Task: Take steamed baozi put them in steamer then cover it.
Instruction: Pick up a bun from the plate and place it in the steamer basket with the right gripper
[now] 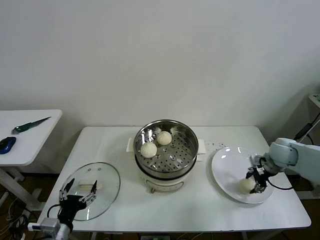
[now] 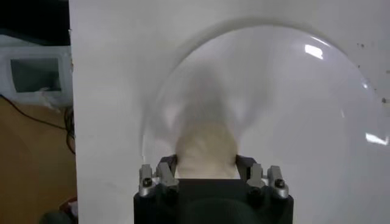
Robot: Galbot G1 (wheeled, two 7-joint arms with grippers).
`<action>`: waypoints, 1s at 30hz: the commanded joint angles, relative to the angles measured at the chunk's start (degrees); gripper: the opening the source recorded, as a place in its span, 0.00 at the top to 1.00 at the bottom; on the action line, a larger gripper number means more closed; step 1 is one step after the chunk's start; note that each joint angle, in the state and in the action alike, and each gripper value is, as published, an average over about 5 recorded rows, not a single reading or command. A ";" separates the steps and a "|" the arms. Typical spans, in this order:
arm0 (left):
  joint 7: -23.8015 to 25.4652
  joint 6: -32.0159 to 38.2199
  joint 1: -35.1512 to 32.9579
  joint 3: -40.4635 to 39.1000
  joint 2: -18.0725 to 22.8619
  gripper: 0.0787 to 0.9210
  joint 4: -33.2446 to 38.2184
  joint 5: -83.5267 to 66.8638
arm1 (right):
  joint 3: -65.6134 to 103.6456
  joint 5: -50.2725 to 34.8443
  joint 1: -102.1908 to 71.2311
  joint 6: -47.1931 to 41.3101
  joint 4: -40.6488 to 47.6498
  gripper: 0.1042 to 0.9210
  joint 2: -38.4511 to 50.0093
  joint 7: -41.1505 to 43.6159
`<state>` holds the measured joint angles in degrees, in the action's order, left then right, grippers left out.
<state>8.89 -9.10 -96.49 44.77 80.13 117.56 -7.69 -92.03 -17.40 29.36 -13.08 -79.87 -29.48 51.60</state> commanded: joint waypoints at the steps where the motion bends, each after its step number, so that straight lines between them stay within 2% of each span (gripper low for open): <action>1: 0.02 0.01 -0.06 0.02 -0.10 0.12 -0.01 -0.04 | -10.18 0.63 18.28 9.05 0.38 0.35 -4.82 4.75; 10: 0.03 -0.17 0.05 -0.10 -0.04 0.12 0.11 0.15 | -14.11 -2.50 39.29 30.14 -1.81 0.35 -15.38 7.74; 17: -0.02 -0.37 -0.01 0.01 -0.15 0.12 0.50 0.38 | -8.63 0.19 46.10 45.37 -4.64 0.35 -24.04 8.63; 22: -0.07 -0.64 0.03 0.16 -0.21 0.12 0.73 0.50 | -0.97 3.26 43.97 46.98 -8.23 0.35 -30.24 6.06; 30: -0.02 -0.74 0.66 0.05 0.50 0.12 1.02 1.61 | 5.08 11.39 28.51 41.05 -12.86 0.35 -36.02 1.59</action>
<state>8.88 -9.86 -96.11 45.02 80.51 118.82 -6.48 -92.85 -12.21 64.26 25.36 -88.57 -57.55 55.71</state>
